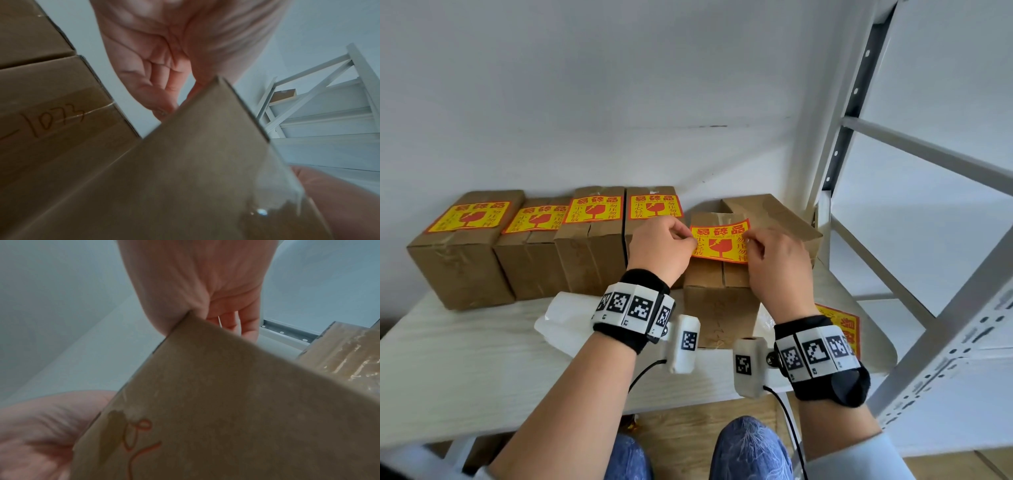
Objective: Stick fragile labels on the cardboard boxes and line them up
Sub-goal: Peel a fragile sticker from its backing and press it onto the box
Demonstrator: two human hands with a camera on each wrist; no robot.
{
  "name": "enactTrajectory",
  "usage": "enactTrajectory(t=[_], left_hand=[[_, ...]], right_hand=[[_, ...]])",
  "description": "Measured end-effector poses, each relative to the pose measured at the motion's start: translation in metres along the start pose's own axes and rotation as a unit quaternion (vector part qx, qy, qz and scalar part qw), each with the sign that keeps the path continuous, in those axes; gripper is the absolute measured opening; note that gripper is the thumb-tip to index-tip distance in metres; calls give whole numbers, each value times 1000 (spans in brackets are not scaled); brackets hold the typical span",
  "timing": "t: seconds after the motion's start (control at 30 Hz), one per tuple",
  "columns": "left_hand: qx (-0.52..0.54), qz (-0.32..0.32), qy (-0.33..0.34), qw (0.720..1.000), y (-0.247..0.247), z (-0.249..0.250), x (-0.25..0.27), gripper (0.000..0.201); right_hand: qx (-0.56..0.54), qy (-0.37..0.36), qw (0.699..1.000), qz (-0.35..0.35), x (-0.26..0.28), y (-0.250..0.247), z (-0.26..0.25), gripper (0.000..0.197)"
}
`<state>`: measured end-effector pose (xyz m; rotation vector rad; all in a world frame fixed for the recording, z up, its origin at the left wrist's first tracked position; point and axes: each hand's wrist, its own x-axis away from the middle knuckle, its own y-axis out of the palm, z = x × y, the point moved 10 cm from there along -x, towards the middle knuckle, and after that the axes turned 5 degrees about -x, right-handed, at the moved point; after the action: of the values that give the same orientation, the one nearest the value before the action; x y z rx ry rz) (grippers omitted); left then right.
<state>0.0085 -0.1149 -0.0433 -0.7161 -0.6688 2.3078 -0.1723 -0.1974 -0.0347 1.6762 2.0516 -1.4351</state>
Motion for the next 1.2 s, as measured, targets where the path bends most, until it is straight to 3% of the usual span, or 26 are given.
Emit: enactTrajectory(t=[0.9, 1.1, 1.2], left_hand=[[-186, -29, 42, 981, 10, 19, 1, 12], [-291, -26, 63, 954, 12, 29, 4, 24], [-329, -57, 33, 942, 14, 17, 6, 39]], right_hand=[[118, 40, 983, -131, -1, 22, -5, 33], [121, 59, 979, -153, 2, 25, 2, 36], [105, 64, 979, -160, 4, 25, 6, 37]])
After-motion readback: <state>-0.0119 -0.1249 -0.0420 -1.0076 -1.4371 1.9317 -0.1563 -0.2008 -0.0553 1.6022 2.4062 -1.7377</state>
